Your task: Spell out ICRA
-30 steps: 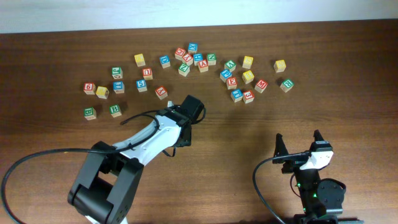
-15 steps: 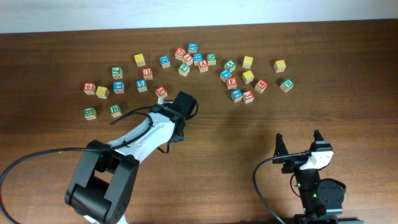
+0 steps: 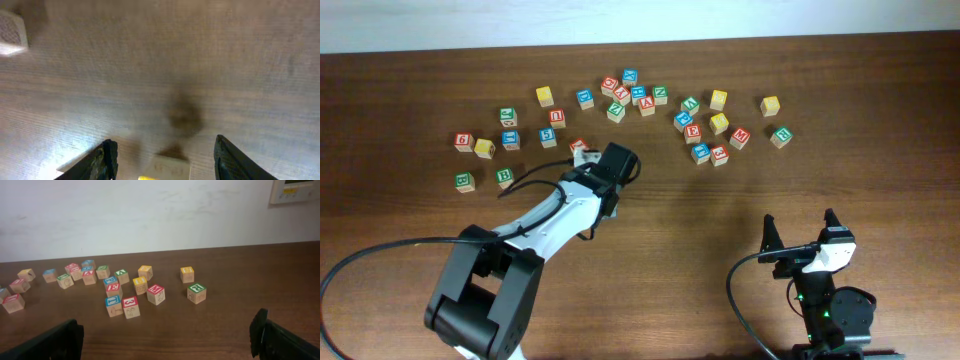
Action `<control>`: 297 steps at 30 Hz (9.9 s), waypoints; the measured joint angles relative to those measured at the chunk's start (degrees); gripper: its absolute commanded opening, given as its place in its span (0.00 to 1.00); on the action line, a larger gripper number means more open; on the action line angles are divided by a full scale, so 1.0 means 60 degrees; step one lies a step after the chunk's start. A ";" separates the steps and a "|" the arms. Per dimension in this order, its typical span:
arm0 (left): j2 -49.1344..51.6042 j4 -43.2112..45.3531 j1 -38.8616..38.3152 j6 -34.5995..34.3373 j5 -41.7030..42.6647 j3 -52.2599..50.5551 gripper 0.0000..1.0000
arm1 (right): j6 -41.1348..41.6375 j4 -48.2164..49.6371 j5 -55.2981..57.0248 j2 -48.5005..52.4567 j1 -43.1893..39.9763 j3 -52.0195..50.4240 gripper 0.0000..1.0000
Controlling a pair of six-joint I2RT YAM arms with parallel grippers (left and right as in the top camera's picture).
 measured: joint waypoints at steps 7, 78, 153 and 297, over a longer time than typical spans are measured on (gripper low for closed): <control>0.0000 0.1056 0.0000 0.0324 0.0044 -0.0007 0.21 | 0.0000 0.0000 0.0000 0.0000 0.0000 0.0000 0.98; 0.0000 -0.1424 0.0000 0.0342 0.2328 0.0295 0.00 | 0.0000 0.0000 0.0000 0.0000 0.0000 0.0000 0.98; 0.0000 -0.1388 0.0000 -0.0375 0.1810 0.0295 0.00 | 0.0000 0.0000 0.0000 0.0000 0.0000 0.0000 0.98; 0.0000 -0.0004 0.0000 0.0357 0.2062 0.0233 0.00 | 0.0007 0.0000 0.0000 0.0000 0.0000 0.0000 0.98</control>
